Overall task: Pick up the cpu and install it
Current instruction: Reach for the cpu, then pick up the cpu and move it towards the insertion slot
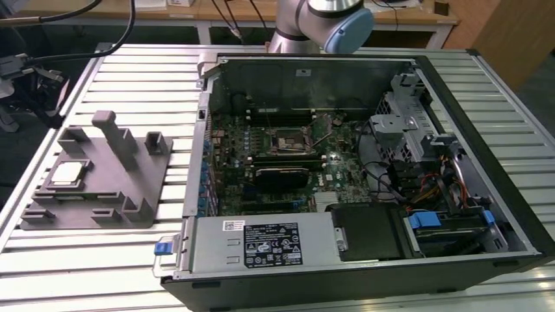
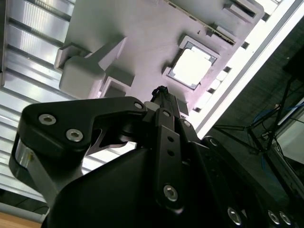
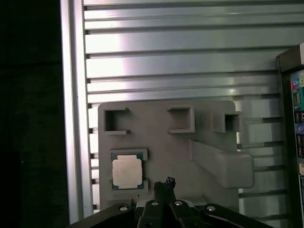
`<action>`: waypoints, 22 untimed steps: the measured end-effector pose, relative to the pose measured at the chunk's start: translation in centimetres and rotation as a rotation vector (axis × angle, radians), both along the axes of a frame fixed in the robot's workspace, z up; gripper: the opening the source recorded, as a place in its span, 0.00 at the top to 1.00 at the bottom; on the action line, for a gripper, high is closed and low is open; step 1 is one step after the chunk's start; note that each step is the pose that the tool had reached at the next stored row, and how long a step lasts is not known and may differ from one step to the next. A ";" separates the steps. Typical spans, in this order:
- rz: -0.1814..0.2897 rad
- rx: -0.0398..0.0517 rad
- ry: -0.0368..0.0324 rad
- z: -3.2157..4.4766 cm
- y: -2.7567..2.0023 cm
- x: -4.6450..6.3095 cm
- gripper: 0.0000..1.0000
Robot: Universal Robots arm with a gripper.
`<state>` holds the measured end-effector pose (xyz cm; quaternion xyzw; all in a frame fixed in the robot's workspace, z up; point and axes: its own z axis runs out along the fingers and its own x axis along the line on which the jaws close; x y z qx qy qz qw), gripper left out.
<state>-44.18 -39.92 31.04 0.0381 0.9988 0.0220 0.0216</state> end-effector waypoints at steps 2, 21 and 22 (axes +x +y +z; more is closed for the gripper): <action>0.000 0.0000 0.0001 -0.21 -0.01 -0.1 0.89; 0.000 0.0002 0.0000 -1.03 -0.05 -0.7 0.89; 0.000 0.0002 0.0000 -1.16 -0.06 -0.8 0.89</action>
